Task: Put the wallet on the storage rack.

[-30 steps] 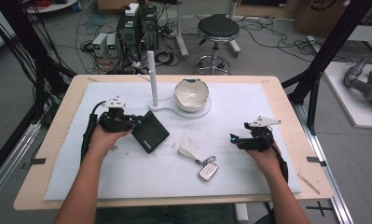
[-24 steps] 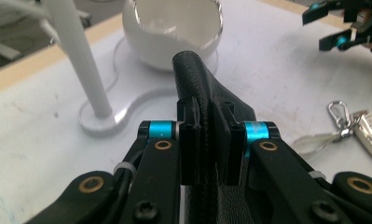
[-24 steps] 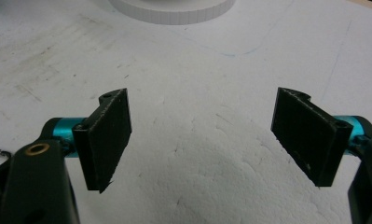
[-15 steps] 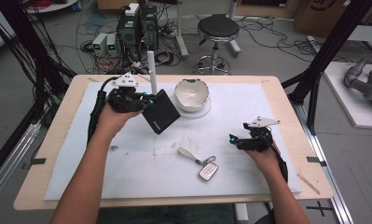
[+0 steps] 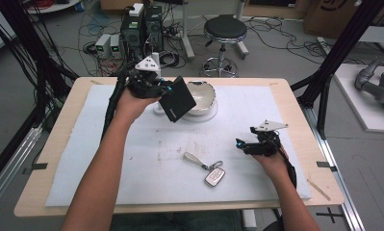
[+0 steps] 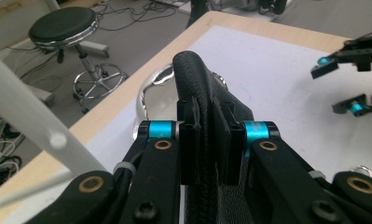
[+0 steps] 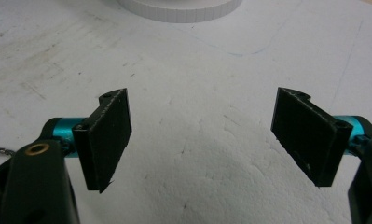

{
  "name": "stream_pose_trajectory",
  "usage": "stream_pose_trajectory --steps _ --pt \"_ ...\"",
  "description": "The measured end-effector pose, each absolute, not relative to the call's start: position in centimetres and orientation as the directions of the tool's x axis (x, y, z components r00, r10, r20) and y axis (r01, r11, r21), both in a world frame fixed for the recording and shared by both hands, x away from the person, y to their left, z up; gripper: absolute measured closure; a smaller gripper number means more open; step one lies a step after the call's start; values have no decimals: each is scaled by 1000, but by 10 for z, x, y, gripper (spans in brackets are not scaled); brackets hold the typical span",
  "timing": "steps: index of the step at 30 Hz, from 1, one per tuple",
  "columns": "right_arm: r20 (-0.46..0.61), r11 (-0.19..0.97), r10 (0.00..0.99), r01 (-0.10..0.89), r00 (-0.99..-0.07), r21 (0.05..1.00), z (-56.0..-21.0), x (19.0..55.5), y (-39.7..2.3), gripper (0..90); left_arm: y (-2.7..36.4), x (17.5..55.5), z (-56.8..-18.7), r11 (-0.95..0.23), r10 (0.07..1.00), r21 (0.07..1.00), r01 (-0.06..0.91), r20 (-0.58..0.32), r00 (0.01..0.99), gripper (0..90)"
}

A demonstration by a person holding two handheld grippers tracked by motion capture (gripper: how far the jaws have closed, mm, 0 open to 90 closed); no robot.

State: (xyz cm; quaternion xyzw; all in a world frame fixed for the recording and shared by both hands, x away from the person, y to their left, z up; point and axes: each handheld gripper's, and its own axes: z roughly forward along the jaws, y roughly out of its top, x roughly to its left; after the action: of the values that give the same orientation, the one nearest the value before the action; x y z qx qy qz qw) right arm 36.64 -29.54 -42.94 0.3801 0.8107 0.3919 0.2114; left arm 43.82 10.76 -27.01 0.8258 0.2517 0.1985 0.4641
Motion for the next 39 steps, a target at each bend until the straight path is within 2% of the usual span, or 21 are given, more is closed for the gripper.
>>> stream_pose_trajectory --steps 8,20,39 --pt "-29 385 781 445 -624 809 -428 366 -294 203 85 463 -264 -466 605 855 228 120 787 810" --pt "-20 378 781 447 -624 811 -428 367 -295 203 55 502 -277 -458 631 853 249 115 768 810" --pt "-15 380 773 444 -635 811 -429 368 -294 203 31 525 -303 -481 655 840 251 155 740 809"
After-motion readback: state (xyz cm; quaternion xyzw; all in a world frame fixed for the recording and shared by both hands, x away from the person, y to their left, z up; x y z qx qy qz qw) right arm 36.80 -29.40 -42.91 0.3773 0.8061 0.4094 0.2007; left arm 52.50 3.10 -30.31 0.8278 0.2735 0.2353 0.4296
